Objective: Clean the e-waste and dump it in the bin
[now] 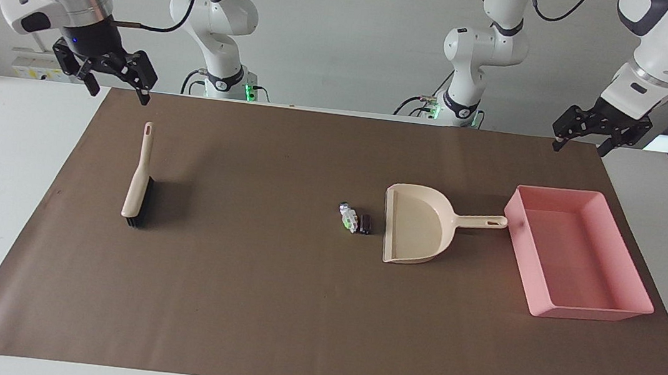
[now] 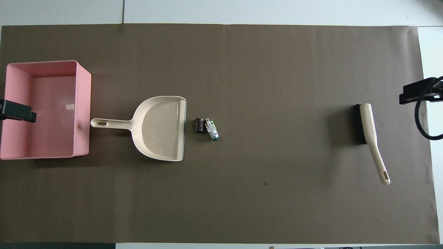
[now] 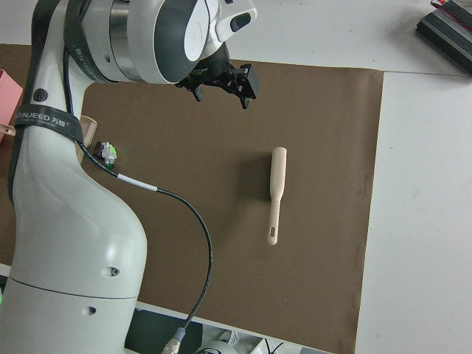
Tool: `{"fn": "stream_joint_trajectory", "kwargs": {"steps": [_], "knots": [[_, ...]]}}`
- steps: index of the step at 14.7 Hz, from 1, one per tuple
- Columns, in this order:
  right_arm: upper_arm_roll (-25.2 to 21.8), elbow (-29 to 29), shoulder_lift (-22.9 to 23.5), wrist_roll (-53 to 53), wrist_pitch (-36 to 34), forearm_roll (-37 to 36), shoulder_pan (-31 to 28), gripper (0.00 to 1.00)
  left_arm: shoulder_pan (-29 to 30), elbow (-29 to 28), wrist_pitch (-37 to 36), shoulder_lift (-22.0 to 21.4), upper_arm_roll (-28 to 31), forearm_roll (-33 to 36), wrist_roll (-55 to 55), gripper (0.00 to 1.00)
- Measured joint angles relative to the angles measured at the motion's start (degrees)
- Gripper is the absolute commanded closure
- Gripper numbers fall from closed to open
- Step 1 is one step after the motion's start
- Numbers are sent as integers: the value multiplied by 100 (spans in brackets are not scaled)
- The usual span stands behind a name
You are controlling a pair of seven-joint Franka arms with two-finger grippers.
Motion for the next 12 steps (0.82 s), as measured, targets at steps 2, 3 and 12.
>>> {"fn": "stream_joint_trajectory", "kwargs": {"steps": [2,3,12], "knots": [[0,0,0,0,0,0,0,0,0,-2,0,0,3,-10,0,1],[0,0,0,0,0,0,0,0,0,-4,0,0,3,-12,0,1],[-6,-140,-25,0,-15,0,-8,0,1,-19,-9,0,14,-14,43,0]]}}
